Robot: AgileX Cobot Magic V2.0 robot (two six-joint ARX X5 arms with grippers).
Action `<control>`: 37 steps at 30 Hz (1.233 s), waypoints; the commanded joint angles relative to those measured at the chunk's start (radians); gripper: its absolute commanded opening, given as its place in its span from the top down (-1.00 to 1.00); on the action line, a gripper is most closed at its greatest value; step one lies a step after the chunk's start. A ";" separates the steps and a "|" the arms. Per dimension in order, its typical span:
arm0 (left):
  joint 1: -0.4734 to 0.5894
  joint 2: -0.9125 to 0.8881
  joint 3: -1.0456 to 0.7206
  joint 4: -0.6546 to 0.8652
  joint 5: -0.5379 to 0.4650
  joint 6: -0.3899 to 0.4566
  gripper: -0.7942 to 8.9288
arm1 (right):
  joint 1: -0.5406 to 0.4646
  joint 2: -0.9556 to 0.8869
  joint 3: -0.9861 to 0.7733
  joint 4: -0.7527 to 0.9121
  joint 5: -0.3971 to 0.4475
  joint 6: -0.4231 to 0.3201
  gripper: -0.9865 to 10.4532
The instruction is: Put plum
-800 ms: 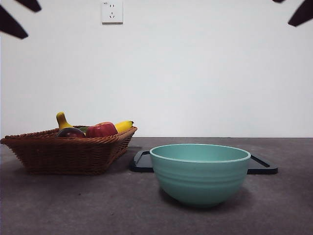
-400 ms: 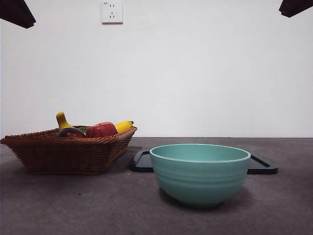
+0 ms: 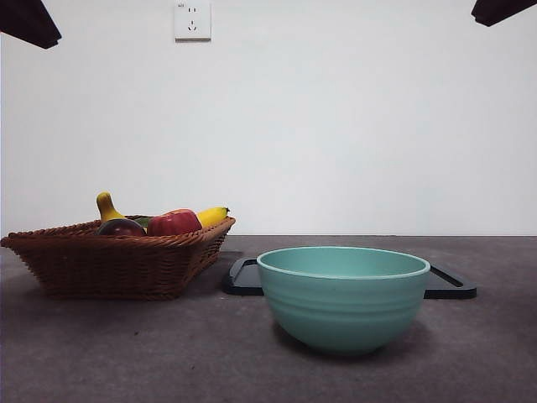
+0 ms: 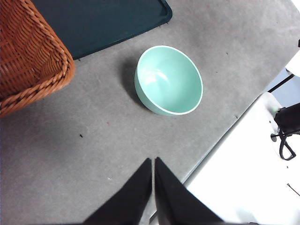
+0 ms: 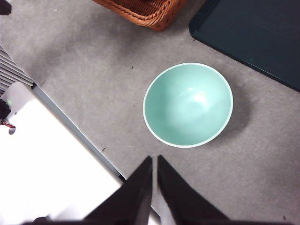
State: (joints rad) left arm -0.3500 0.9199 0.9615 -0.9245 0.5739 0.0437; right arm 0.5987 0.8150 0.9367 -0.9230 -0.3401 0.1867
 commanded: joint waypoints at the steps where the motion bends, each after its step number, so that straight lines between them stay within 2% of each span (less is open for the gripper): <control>1: -0.005 0.008 0.010 0.005 0.003 0.016 0.82 | 0.008 0.006 0.018 0.010 0.000 -0.012 0.82; 6: -0.005 -0.002 0.010 0.006 0.002 0.018 0.82 | 0.008 0.006 0.018 0.010 0.000 -0.012 0.82; 9: 0.015 -0.037 0.010 0.080 -0.048 0.059 0.82 | 0.008 0.006 0.018 0.010 0.000 -0.012 0.82; 17: 0.181 -0.243 -0.055 0.524 -0.141 0.132 0.82 | 0.008 0.006 0.018 0.010 0.000 -0.012 0.82; 21: 0.272 -0.376 -0.191 0.763 -0.248 0.131 0.82 | 0.008 0.006 0.018 0.010 0.000 -0.012 0.82; 25: 0.332 -0.501 -0.360 0.905 -0.364 0.131 0.82 | 0.008 0.006 0.018 0.010 0.000 -0.012 0.82; 33: 0.392 -0.691 -0.656 0.963 -0.473 0.127 0.82 | 0.008 0.006 0.018 0.010 0.000 -0.012 0.82; 37: 0.408 -0.761 -0.773 0.962 -0.481 0.124 0.82 | 0.008 0.006 0.018 0.010 0.000 -0.012 0.82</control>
State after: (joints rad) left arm 0.0544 0.1680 0.2058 0.0261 0.0990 0.1669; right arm 0.5987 0.8150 0.9367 -0.9230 -0.3401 0.1867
